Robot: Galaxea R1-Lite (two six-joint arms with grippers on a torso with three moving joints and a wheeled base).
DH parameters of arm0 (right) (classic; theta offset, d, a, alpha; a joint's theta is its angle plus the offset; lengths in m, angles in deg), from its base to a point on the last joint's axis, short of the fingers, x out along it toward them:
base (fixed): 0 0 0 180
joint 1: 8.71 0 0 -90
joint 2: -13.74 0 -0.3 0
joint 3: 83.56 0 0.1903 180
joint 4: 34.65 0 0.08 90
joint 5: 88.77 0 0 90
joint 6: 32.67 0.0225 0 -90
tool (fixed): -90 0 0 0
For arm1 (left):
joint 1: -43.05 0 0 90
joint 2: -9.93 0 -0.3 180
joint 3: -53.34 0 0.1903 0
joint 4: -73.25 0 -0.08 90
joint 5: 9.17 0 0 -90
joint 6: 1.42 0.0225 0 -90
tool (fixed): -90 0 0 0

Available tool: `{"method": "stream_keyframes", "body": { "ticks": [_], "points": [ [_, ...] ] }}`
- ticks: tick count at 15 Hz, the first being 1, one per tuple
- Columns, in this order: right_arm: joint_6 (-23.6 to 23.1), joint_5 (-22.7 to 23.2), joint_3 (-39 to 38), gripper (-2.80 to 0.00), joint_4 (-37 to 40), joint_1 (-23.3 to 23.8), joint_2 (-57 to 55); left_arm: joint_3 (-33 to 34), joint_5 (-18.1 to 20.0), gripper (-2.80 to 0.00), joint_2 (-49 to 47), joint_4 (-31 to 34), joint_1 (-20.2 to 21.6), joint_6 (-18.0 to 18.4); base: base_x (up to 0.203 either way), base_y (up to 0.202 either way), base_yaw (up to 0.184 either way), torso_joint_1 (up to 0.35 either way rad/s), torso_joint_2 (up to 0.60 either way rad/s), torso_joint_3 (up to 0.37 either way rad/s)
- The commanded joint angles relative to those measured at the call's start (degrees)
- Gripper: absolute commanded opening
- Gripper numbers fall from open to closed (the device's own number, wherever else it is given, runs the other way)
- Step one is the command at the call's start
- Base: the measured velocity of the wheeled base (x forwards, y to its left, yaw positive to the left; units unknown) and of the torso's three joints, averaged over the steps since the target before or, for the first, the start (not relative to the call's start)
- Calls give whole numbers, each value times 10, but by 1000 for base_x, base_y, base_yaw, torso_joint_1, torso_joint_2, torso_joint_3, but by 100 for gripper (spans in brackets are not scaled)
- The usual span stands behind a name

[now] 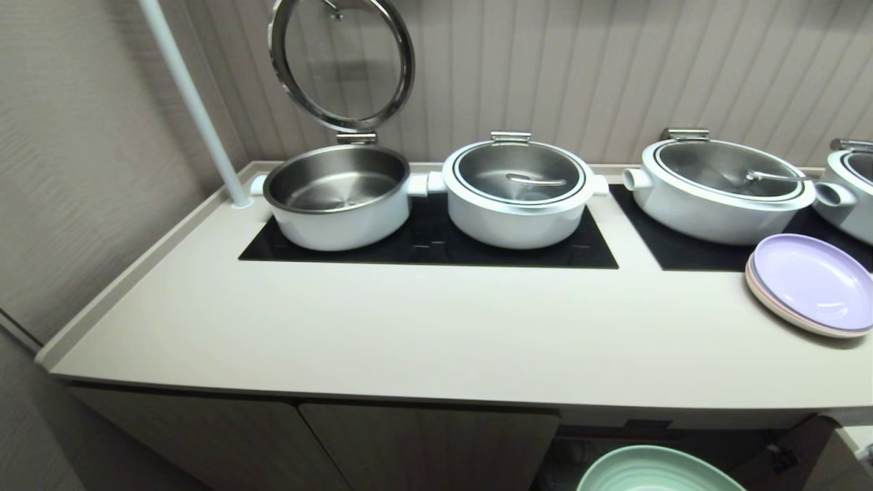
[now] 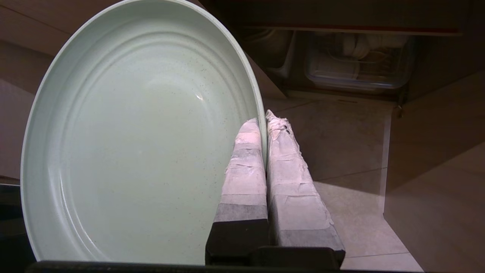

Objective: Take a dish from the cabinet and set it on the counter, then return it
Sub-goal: Place it on the table

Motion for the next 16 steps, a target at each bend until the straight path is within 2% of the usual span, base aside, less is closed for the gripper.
{"method": "stream_keyframes", "body": {
  "ticks": [1, 13, 16],
  "points": [
    [3, 1, 0, -280, -2, 0, -2, 0, 0, -280, 0, 0, 0, 0, 0, 0, 0, 0, 0, 0],
    [6, 0, 0, -280, -45, 0, -25, 0, 0, -280, 0, 0, 0, 0, 0, 0, 0, 0, 0, 0],
    [28, -2, 2, -280, -46, 0, -26, 0, 0, -280, 0, 0, 0, 0, 0, 0, 0, 0, 0, 0]
  ]
}}
